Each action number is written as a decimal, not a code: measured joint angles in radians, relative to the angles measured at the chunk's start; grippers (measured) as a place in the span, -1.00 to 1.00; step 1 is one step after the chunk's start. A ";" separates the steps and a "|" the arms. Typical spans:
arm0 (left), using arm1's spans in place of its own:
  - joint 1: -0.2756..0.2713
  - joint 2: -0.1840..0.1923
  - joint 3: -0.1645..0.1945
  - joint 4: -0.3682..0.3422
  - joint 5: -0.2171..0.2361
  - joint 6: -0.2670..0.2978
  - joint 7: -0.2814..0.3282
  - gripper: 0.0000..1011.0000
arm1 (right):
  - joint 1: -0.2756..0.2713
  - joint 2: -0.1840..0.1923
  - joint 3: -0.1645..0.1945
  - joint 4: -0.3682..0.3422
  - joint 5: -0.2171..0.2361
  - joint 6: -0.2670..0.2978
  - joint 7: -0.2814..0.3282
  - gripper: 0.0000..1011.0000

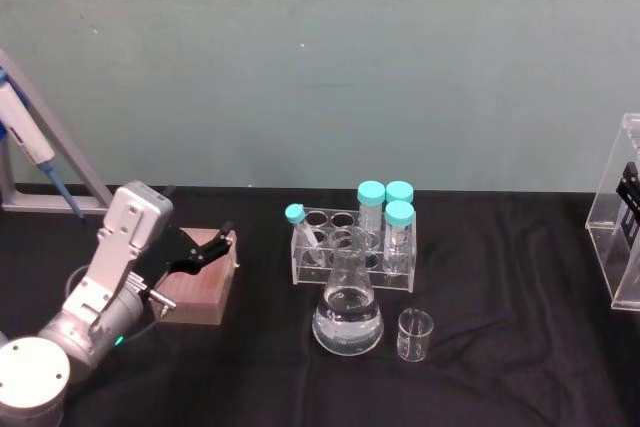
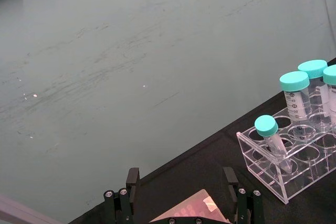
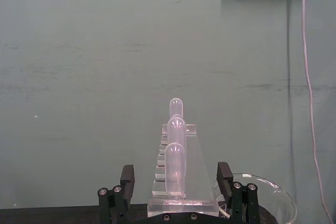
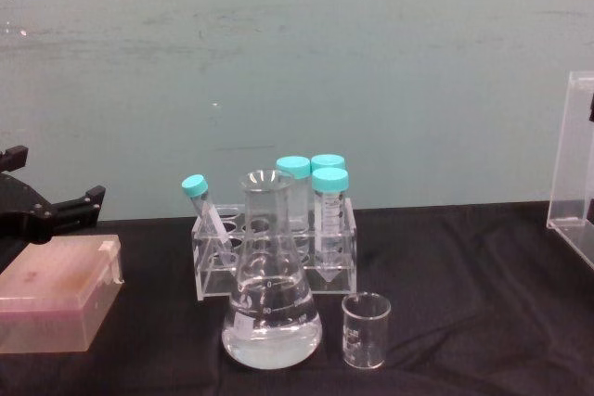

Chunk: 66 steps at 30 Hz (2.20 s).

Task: Place the experimental apparatus aside using one hand.

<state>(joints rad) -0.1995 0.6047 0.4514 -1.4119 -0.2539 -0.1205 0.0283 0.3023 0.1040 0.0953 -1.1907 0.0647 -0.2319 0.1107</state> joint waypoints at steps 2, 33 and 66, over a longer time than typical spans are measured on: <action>0.000 0.000 0.000 0.000 0.000 0.000 0.000 0.98 | 0.000 0.000 0.000 0.000 0.000 0.000 0.000 0.98; 0.000 0.000 0.000 0.000 0.000 0.000 0.000 0.98 | -0.007 0.002 -0.014 -0.015 -0.036 -0.018 -0.019 0.98; 0.000 0.000 0.000 0.000 0.000 0.000 0.000 0.98 | -0.020 0.003 -0.030 -0.081 -0.179 -0.184 -0.080 0.98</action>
<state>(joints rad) -0.1995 0.6047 0.4514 -1.4120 -0.2539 -0.1206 0.0283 0.2819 0.1068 0.0656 -1.2719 -0.1142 -0.4163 0.0308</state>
